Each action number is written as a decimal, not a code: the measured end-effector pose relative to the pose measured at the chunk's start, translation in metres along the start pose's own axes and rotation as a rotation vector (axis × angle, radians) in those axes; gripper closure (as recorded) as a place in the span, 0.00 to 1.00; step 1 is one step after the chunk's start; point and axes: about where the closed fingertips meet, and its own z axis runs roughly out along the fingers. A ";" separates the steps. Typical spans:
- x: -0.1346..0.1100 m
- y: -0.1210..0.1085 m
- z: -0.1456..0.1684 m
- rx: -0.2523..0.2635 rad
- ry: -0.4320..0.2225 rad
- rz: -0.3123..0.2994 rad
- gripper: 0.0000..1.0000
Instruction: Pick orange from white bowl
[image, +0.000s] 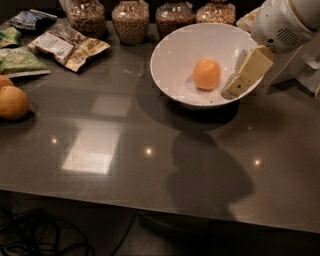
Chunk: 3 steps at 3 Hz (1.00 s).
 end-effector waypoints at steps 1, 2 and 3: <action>-0.025 -0.036 0.028 0.063 -0.026 0.095 0.00; -0.030 -0.035 0.029 0.061 -0.031 0.167 0.00; -0.030 -0.035 0.029 0.061 -0.031 0.167 0.00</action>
Offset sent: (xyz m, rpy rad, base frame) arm 0.0424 0.0190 0.0028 0.0493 -0.0217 -0.0831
